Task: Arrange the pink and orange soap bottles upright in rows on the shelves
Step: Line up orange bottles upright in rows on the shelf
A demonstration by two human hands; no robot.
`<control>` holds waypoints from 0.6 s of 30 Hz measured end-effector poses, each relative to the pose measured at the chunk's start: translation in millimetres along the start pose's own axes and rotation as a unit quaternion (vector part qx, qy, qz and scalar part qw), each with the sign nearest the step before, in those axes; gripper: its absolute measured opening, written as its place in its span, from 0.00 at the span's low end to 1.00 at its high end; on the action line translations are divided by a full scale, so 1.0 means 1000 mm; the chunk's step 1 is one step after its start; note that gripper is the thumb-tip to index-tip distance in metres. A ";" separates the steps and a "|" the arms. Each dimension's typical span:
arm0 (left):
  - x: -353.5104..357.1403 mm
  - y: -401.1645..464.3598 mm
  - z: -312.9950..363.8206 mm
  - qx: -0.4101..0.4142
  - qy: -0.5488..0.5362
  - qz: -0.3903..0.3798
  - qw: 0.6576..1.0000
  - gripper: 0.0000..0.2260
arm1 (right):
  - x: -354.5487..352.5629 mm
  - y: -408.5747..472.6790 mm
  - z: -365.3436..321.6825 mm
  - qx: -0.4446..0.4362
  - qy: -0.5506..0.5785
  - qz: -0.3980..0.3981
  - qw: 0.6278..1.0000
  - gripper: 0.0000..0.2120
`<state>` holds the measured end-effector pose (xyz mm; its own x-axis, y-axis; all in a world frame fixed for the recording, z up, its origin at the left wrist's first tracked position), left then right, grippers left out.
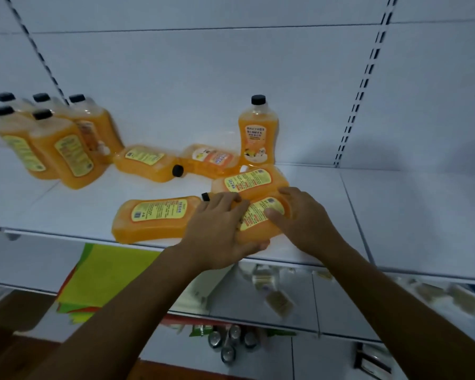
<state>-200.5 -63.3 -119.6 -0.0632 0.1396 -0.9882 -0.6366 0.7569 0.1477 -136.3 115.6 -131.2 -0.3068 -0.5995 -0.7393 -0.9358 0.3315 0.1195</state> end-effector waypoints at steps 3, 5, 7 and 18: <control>0.004 -0.001 -0.004 0.029 0.016 -0.002 0.999 0.41 | -0.001 -0.004 0.000 -0.006 0.007 0.005 1.000 0.27; 0.005 0.000 -0.003 0.030 0.009 0.002 0.999 0.38 | 0.001 -0.007 0.000 -0.013 0.010 0.013 1.000 0.25; 0.005 0.002 0.000 0.024 -0.001 0.011 1.000 0.37 | 0.002 -0.011 0.002 -0.020 0.019 0.027 0.999 0.25; -0.016 0.003 0.048 -0.023 -0.111 -0.045 0.993 0.37 | -0.032 -0.047 0.032 -0.130 -0.017 -0.067 0.989 0.36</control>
<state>-164.8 -32.5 -101.7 0.1637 0.2134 -0.9632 -0.6668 0.7435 0.0514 -76.5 142.9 -134.3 -0.1744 -0.5988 -0.7817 -0.9821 0.0487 0.1819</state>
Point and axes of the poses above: each hand's wrist, its own y-axis towards the middle knuckle, its own x-axis out of the palm, z = x × y, the point moved 2 cm from there along y, towards the middle knuckle, and after that the axes turned 4 degrees about -z, right-handed, at the moved point
